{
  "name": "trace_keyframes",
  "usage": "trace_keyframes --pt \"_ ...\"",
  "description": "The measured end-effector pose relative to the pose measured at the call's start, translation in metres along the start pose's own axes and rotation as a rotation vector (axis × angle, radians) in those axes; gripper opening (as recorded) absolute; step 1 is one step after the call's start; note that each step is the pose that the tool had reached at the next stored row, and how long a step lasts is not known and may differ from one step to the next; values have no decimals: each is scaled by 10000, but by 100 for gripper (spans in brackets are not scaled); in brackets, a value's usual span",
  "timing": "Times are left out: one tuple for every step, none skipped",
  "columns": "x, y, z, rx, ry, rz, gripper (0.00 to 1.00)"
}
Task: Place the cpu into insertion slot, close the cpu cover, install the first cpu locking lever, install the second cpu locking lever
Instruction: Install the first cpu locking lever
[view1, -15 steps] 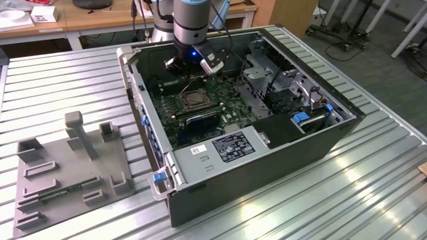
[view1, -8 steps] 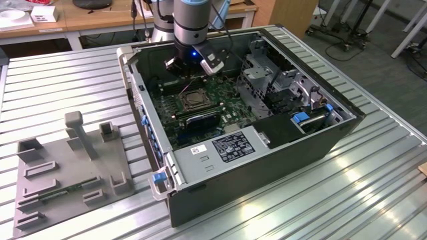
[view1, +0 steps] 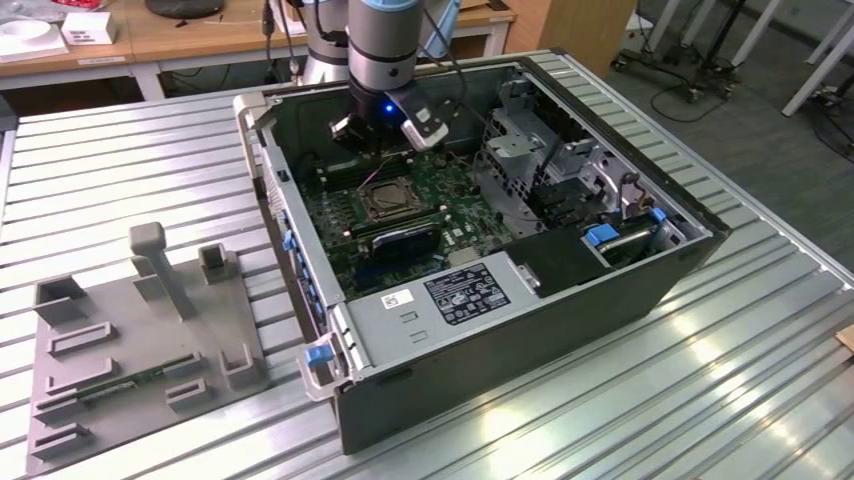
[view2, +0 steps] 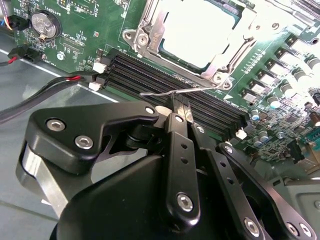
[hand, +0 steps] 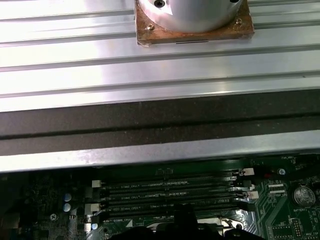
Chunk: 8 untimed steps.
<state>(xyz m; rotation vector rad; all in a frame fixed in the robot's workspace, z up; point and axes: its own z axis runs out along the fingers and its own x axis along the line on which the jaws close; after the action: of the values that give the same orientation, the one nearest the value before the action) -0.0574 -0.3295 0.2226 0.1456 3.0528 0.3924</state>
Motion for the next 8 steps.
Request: trace_keyframes --pt "0 -3 -1 -4 0 1 11" --pt "0 -4 -1 -6 0 2 11" --pt "0 -5 -1 -7 0 2 11" --pt "0 -5 -2 -6 1 2 11" --pt "-1 -6 -1 -7 1 1 11" --pt "0 -7 2 -10 0 1 11" --pt "0 -8 6 -10 0 1 11" --pt "0 -10 12 -8 1 1 11"
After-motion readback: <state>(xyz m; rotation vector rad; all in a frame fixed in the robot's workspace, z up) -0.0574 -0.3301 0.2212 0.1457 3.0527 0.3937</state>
